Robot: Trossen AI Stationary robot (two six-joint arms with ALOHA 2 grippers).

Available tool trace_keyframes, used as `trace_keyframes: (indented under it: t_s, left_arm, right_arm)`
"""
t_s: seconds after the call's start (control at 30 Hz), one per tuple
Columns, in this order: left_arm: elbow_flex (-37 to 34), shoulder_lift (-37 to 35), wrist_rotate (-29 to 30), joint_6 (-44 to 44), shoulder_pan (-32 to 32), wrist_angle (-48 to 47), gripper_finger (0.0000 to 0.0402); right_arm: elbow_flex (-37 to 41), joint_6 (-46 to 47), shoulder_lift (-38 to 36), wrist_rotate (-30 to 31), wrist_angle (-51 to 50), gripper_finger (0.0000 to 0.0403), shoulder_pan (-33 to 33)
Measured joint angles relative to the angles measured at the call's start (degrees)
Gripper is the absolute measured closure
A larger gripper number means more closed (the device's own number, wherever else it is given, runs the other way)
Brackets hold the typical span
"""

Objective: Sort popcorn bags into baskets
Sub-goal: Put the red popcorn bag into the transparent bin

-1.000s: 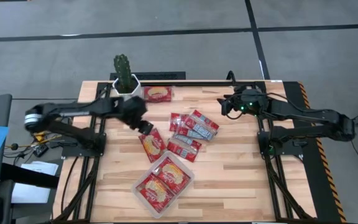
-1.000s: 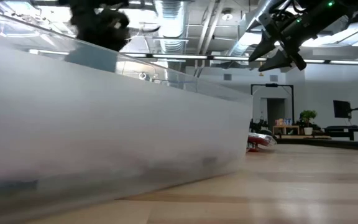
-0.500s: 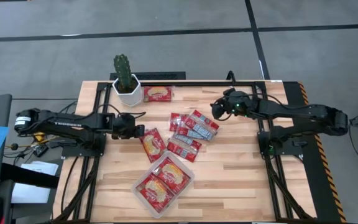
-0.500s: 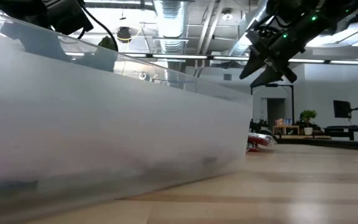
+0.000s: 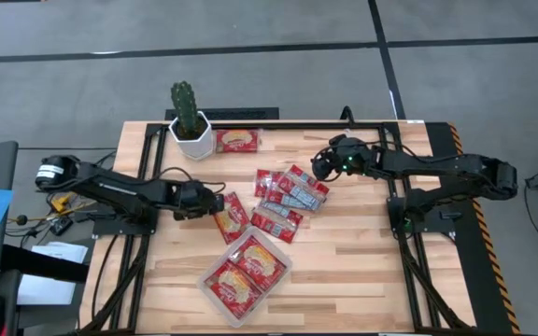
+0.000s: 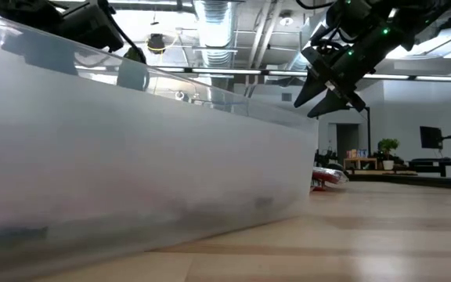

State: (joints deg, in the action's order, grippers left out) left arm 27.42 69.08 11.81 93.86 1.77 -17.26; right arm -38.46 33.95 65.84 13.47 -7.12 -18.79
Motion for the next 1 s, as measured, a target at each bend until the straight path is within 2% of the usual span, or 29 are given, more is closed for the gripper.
trace_keyframes:
  t_s: [0.3, 0.4, 0.5, 0.7, 0.83, 1.0]
  left_arm:
    - [0.2, 11.8, 1.1, 3.4, 1.5, 11.8, 0.0202]
    - [0.3, 14.5, 1.5, 5.2, 1.3, 14.4, 0.0213]
    - [0.4, 16.5, 1.9, 6.1, 1.4, 15.9, 0.0253]
    - [-0.7, 19.0, 4.0, 3.6, 0.7, 22.0, 0.0384]
    - [-1.6, 19.0, 2.8, 3.3, -0.4, 23.7, 0.0396]
    - [-2.0, 15.6, 1.7, 0.2, -1.5, 24.5, 0.0401]
  right_arm:
    - [0.0, -0.1, 0.0, 0.0, -0.1, 0.0148, 0.0]
    - [0.0, -0.1, 0.0, -0.1, -0.1, 0.0148, 0.0]
    - [0.0, -0.1, 0.0, -0.1, -0.1, 0.0148, 0.0]
    - [0.0, -0.1, 0.0, -0.1, -0.1, 0.0148, 0.0]
    - [0.0, -1.0, 0.0, -0.2, -0.1, 0.0148, 0.0]
    - [0.0, -1.0, 0.0, -0.2, -0.1, 0.0148, 0.0]
